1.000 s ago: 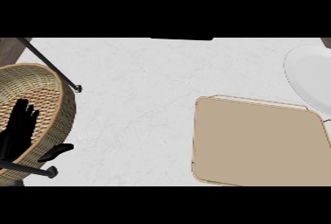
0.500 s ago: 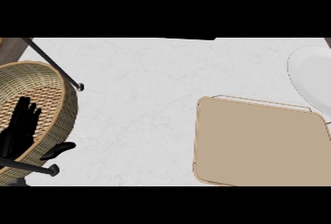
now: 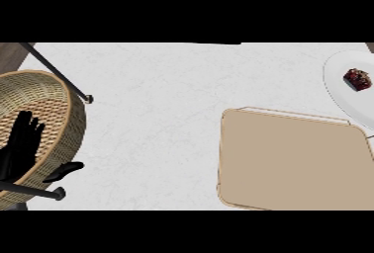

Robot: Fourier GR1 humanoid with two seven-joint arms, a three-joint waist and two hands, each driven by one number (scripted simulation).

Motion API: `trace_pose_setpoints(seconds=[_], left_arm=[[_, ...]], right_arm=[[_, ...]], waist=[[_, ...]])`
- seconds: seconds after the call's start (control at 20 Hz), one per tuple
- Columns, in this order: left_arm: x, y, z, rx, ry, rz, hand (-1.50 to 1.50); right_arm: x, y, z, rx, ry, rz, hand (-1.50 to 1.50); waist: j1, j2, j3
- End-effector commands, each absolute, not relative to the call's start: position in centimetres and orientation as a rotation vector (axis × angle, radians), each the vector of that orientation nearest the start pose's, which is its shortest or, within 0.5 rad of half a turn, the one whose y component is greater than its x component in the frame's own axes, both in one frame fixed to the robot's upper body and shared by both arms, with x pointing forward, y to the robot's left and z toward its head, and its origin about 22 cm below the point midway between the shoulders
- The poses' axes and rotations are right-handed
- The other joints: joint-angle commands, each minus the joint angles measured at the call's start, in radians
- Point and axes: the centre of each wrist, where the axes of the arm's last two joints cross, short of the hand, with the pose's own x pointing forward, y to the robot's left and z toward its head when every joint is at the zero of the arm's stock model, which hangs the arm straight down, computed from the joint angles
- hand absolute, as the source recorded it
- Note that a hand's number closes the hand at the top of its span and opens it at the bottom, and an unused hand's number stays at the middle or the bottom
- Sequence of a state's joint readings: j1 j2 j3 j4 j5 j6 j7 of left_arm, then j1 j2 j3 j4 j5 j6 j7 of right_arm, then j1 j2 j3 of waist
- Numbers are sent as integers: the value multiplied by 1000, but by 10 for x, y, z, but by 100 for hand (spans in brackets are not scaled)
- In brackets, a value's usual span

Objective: Pick the cupcake from the tray and place it in the plate

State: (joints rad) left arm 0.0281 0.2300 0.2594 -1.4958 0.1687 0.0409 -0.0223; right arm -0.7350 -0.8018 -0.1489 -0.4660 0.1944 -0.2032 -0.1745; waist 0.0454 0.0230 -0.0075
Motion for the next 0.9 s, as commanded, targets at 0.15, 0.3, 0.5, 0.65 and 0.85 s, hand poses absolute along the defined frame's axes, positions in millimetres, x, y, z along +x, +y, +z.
trace_pose_setpoints(seconds=[0.15, 0.3, 0.5, 0.65, 0.85], left_arm=[[248, 319, 12, 174, -1556, -101, 0], [240, 322, 8, 185, -1546, -80, 0], [231, 320, 4, 176, -1545, -48, 0], [228, 323, 3, 181, -1534, -39, 0], [221, 333, 2, 187, -1521, -51, 0]], right_arm=[[368, -480, 141, -972, -1492, -81, -150], [358, -495, 144, -904, -1561, -218, -150], [339, -515, 131, -793, -1602, -337, -150], [318, -533, 120, -755, -1628, -361, -150], [285, -564, 128, -735, -1664, -346, -150]], waist=[[-44, 3, 13], [-69, -2, 14], [-83, -1, 16], [-88, 2, 17], [-96, 0, 16]])
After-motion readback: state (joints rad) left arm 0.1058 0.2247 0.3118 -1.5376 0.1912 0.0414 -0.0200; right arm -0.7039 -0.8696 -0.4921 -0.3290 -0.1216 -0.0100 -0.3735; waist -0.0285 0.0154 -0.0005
